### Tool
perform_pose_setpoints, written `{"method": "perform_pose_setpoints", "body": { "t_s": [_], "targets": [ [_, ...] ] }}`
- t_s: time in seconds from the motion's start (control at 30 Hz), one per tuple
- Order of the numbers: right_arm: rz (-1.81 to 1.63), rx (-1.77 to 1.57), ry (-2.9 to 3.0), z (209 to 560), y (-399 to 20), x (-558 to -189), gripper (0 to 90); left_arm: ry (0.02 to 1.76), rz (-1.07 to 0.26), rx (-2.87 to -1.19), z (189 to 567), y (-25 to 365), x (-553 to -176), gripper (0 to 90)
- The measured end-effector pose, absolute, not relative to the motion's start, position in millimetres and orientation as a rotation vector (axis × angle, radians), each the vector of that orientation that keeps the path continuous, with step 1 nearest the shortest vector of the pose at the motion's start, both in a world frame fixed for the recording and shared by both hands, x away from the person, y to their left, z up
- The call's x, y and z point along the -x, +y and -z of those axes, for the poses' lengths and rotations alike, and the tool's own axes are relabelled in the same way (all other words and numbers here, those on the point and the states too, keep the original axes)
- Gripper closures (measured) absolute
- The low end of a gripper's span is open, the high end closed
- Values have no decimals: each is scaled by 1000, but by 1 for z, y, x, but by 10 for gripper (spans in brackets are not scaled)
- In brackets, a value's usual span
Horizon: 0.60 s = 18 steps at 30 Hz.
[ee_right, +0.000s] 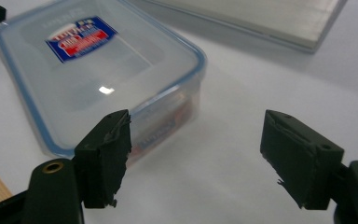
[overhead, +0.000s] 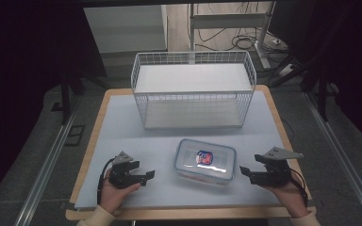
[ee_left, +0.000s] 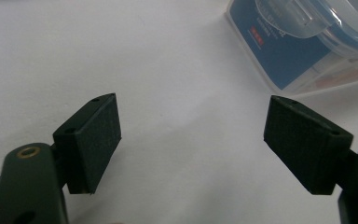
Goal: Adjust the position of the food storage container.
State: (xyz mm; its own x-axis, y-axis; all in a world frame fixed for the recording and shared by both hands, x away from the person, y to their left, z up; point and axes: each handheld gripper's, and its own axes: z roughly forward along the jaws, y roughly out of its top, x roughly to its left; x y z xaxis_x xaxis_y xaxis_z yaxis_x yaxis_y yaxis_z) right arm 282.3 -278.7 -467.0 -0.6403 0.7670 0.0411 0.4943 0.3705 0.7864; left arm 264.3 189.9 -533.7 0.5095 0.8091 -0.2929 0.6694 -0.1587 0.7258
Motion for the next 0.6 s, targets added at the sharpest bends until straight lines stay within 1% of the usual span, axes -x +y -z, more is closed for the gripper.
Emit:
{"method": "perform_pose_setpoints", "body": {
  "t_s": [0.1,0.17,0.2,0.23,0.27,0.33,0.37,0.4,0.43,0.47,0.5,0.53,0.57,0.6],
  "targets": [
    [-1172,-1084,2316,463,-275,-281,279,1219,-206,-1893,533,189,-264,185],
    [-1181,-1062,2334,462,-271,-279,318,1220,-204,-1892,534,189,-264,185],
    [-1195,-1046,2354,460,-268,-277,382,1221,-204,-1892,534,189,-264,185],
    [-1195,-1046,2354,460,-268,-277,382,1221,-204,-1892,534,189,-264,185],
    [-1208,-1034,2365,460,-266,-276,418,1222,-204,-1891,534,189,-265,185],
    [-1234,-1004,2390,457,-261,-272,511,1221,-205,-1892,534,189,-264,185],
    [-1242,-971,2409,455,-256,-269,599,1220,-205,-1892,534,189,-264,185],
    [-1242,-971,2409,455,-256,-269,599,1220,-205,-1892,534,189,-264,185],
    [-1252,-931,2439,453,-250,-264,680,1220,-203,-1891,534,189,-264,185],
    [-1254,-913,2461,452,-246,-262,712,1221,-203,-1891,534,189,-264,185],
    [-1254,-913,2461,452,-246,-262,712,1221,-203,-1891,534,189,-264,185],
    [-1244,-862,2509,453,-238,-258,782,1221,-202,-1891,534,189,-264,185],
    [-1244,-862,2509,453,-238,-258,782,1221,-202,-1891,534,189,-264,185],
    [-1242,-848,2526,454,-236,-257,803,1220,-202,-1891,534,189,-264,185]
  ]
}}
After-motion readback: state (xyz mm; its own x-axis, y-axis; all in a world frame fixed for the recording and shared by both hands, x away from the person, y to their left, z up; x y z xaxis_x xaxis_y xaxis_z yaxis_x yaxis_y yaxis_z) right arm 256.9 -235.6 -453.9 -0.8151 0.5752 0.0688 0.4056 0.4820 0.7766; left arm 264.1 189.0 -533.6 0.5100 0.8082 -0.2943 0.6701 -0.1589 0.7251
